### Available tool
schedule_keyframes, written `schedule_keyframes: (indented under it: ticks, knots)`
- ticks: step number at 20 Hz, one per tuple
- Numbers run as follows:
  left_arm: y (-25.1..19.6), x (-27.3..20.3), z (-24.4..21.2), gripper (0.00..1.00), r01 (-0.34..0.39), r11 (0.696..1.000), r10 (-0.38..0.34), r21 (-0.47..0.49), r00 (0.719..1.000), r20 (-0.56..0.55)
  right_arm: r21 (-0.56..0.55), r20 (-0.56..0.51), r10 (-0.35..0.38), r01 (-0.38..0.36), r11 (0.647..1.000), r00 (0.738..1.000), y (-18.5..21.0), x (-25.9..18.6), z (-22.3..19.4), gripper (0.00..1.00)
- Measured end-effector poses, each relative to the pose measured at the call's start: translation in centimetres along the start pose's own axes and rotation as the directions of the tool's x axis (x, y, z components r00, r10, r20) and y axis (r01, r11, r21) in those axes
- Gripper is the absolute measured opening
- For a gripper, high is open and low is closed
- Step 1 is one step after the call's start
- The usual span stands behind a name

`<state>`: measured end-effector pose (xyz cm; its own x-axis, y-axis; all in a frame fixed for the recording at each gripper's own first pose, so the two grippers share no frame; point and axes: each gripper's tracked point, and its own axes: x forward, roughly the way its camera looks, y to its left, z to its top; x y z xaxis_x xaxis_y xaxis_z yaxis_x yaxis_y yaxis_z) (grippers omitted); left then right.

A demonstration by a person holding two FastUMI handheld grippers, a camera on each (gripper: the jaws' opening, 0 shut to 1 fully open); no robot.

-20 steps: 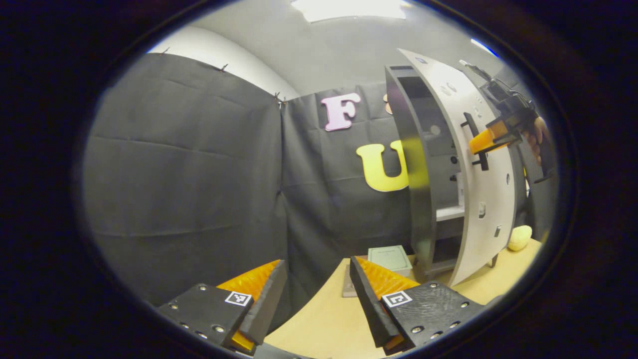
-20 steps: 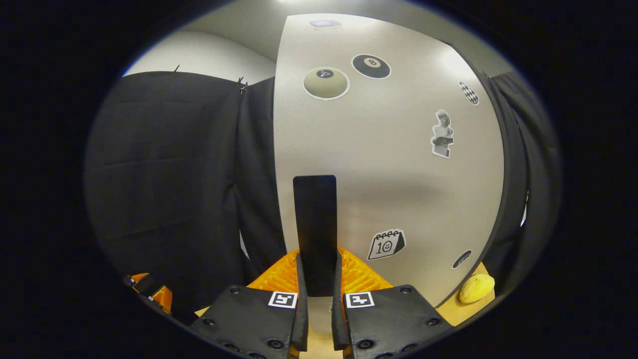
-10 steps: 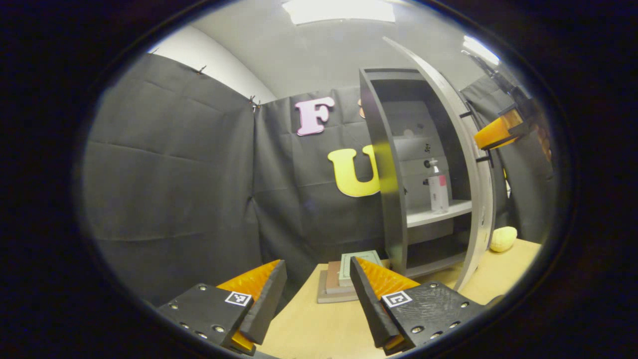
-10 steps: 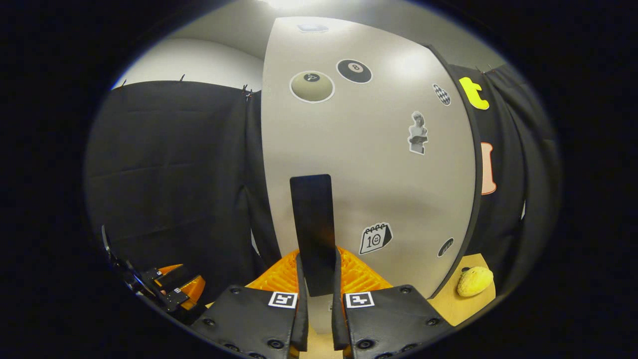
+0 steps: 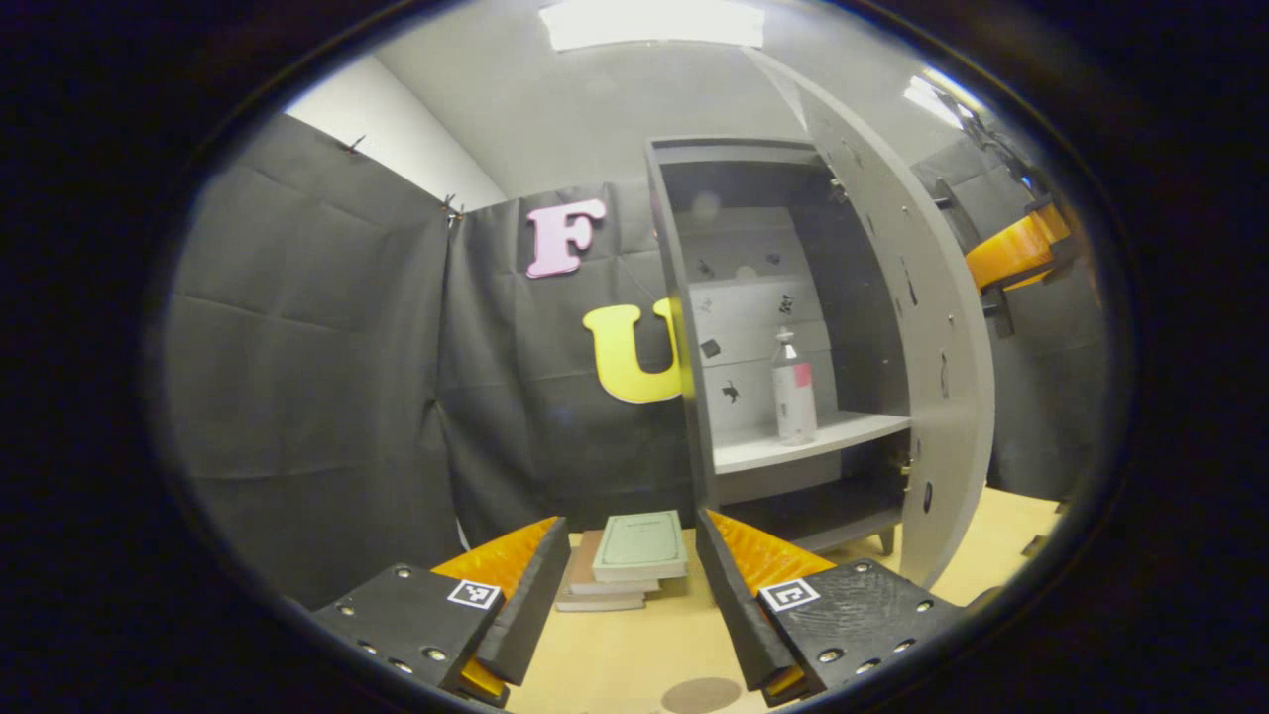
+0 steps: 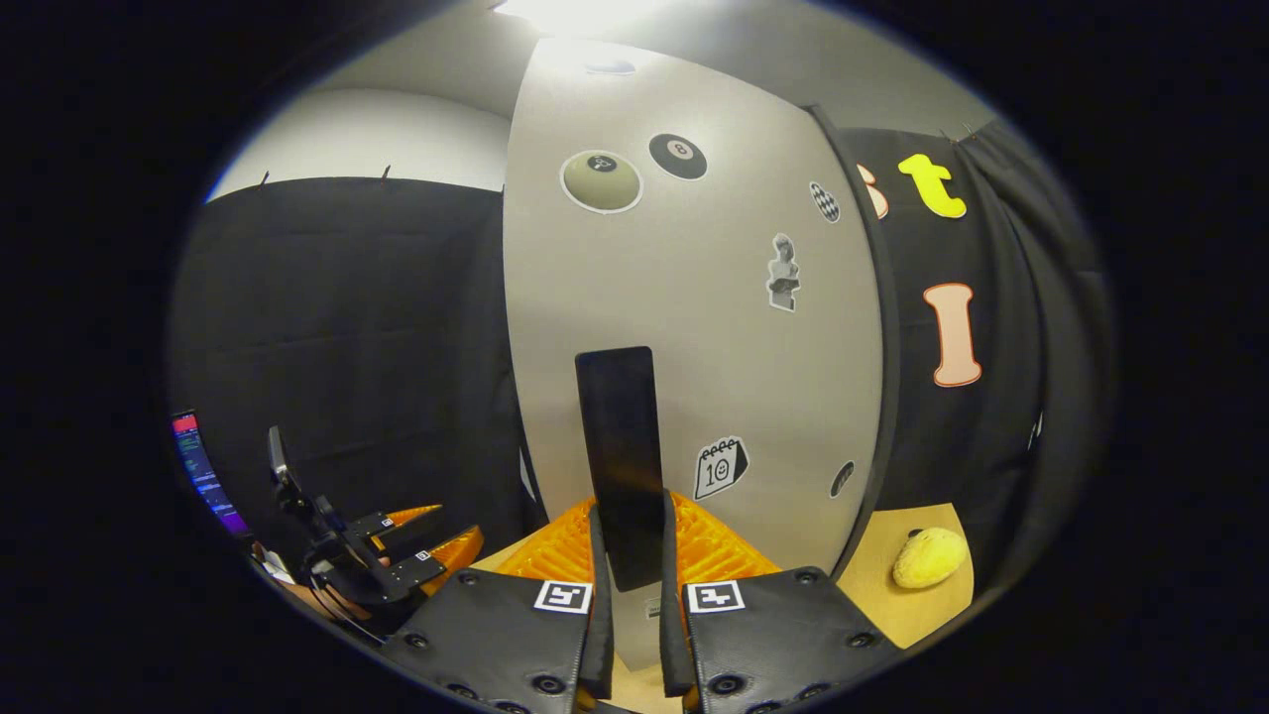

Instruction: Open the cabinet door with the right hand, grasp the bottle in the cabinet with the left hand and place it on the coaster, then close the cabinet door with the right hand.

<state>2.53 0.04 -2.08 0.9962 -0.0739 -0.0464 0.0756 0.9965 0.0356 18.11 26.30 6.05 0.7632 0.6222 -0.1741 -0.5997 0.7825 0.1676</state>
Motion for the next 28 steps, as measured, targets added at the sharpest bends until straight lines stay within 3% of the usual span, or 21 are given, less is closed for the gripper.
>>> schedule_keyframes:
  ticks: [5, 12, 21, 23, 24, 26, 28]
  knots:
    - [-5.7, 0.5, 0.5, 0.77, 0.038, 0.999, -0.038, -0.017, 0.999, -0.005, 0.009, 0.000, 0.008, -0.008, 1.000, 1.000, -1.5, -1.7, 0.0, 0.21]
    - [-11.8, 1.1, 2.1, 0.77, 0.073, 0.997, -0.073, -0.040, 0.997, 0.009, -0.024, 0.030, -0.065, 0.066, 0.998, 0.997, -3.8, -6.1, 0.1, 0.20]
    - [-17.0, 1.6, 3.3, 0.77, 0.077, 0.997, -0.076, -0.031, 0.997, 0.019, -0.021, 0.070, -0.142, 0.144, 0.989, 0.987, -6.2, -8.2, 0.2, 0.20]
    - [-17.9, 2.0, 3.3, 0.77, 0.067, 0.997, -0.067, -0.029, 0.998, 0.009, 0.011, 0.072, -0.116, 0.116, 0.993, 0.991, -6.2, -8.7, 0.1, 0.17]
    - [-18.3, 2.3, 3.4, 0.77, 0.060, 0.998, -0.060, -0.025, 0.998, 0.005, 0.036, 0.063, -0.068, 0.066, 0.997, 0.996, -5.8, -8.9, -0.2, 0.17]
    - [-19.3, 2.5, 3.9, 0.77, 0.043, 0.999, -0.043, -0.014, 0.999, 0.004, 0.048, 0.074, -0.011, 0.008, 0.999, 0.997, -5.8, -10.7, 0.0, 0.29]
    - [-20.0, 2.8, 4.6, 0.76, 0.023, 1.000, -0.023, 0.002, 1.000, 0.008, 0.013, 0.100, -0.032, 0.031, 0.999, 0.995, -7.3, -11.9, 0.1, 0.46]
